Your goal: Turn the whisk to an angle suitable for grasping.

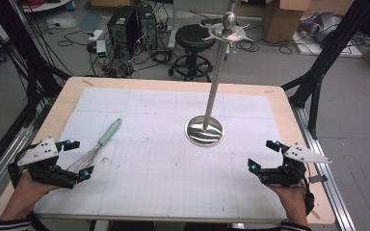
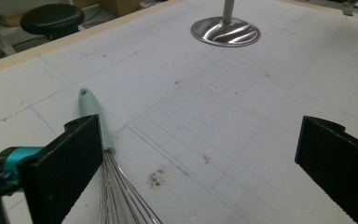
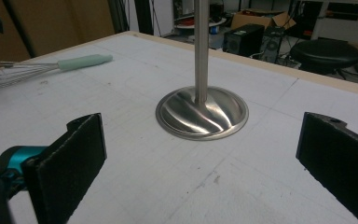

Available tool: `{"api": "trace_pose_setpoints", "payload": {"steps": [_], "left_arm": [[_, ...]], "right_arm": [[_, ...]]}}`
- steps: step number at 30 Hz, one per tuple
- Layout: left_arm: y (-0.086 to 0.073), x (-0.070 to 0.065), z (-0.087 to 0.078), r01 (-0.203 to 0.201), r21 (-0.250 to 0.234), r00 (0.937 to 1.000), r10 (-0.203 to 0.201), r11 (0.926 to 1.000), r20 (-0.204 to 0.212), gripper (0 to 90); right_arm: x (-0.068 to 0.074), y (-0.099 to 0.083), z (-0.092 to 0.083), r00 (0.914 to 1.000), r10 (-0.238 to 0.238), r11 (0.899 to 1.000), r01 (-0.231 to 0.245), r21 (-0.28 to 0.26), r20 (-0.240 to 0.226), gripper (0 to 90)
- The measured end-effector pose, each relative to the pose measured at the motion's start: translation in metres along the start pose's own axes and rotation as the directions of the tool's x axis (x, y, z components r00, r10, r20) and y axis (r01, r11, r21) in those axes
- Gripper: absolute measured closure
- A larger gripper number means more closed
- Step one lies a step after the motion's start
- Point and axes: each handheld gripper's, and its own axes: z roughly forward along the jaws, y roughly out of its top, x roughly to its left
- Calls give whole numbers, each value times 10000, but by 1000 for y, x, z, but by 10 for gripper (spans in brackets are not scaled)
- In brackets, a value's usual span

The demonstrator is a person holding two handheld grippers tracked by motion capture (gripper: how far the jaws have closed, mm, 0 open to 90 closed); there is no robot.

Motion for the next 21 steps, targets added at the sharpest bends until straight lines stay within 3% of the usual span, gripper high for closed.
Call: {"api": "trace_pose_setpoints", "payload": {"steps": [11, 14, 17, 21], "left_arm": [[-2, 2, -5, 17, 64, 9997, -15, 10000, -227, 17], [0, 2, -6, -234, 245, 9985, 246, 9994, -491, 17], [0, 2, -6, -121, 143, 9992, 126, 9998, -384, 17], [2, 1, -3, -320, 34, 9993, 321, 9995, -185, 17]], "right_arm": [[1, 3, 6, 9997, -201, 9996, 203, 172, -136, 5], [4, 6, 6, 9996, -279, 9995, 281, 150, -75, 5], [9, 9, 7, 9984, -535, 9982, 540, 262, -178, 5], [10, 10, 5, 9985, -518, 9982, 524, 282, -200, 5]]}}
